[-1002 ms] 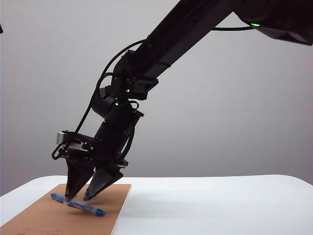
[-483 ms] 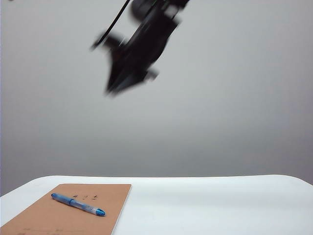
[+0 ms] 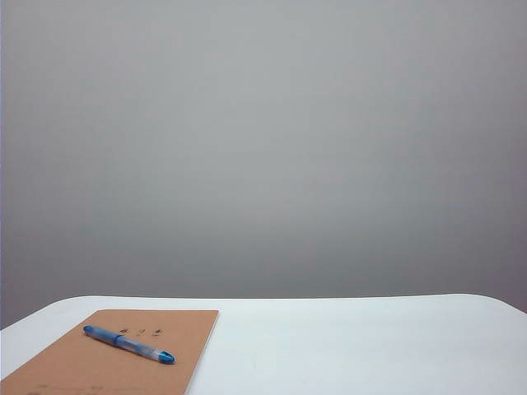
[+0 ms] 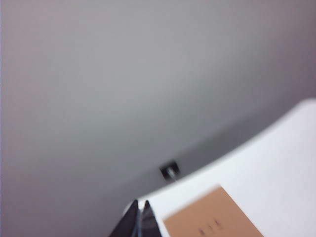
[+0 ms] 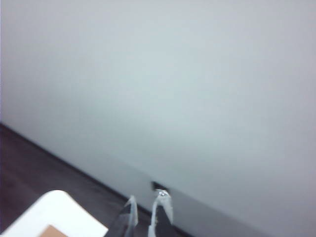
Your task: Pick up a pen on the table and place it on the notebook.
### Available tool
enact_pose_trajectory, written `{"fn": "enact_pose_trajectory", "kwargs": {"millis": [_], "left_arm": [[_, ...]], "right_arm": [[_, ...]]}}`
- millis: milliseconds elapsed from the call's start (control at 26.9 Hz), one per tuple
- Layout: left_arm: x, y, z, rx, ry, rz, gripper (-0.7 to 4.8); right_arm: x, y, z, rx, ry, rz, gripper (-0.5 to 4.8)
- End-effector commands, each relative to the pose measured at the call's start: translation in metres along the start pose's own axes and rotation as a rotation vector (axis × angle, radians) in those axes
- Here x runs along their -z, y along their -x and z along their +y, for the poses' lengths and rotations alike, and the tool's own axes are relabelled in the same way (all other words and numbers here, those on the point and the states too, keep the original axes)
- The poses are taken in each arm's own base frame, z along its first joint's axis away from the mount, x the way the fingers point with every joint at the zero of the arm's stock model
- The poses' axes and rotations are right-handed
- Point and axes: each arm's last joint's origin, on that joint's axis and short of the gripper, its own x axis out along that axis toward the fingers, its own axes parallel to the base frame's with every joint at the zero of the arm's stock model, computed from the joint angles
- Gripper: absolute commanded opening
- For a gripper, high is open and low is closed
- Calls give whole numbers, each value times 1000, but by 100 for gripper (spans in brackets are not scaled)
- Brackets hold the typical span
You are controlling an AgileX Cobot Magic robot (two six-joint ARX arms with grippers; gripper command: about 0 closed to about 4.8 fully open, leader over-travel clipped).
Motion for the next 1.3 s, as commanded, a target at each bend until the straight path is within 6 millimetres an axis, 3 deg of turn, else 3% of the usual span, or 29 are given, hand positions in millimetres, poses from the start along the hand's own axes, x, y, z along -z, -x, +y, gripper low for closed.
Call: {"fn": "enact_pose_trajectory", "kwargs": {"millis": [37,148,334,557,668,779,891,1076,1299], "left_arm": [[8,10,0,-140,20,1,-5],[18,13,-1,-201,22,25,-5],[35,8,-7,-230,89,33,-5],[54,6,-13,-260,138,-51,-5],[72,4,-20,-279,151,-101,-5],[91,-2,-27,-273,239,-104,-5],[119,-14,-36,-281,315,-146,-5],[143,-22,-45,-286,379,-209,-5],[158,-27,-51,-240,386,-223,-5]], "right_arm": [[1,36,1,40,27,0,70],[9,66,11,54,30,-18,71],[42,106,31,78,39,-51,71],[102,141,47,183,19,-164,69],[143,155,54,246,25,-242,3],[174,156,56,233,-23,-269,-6],[221,153,57,245,-33,-293,-6],[265,154,59,303,-52,-328,-6],[307,153,61,290,-102,-436,-6]]}}
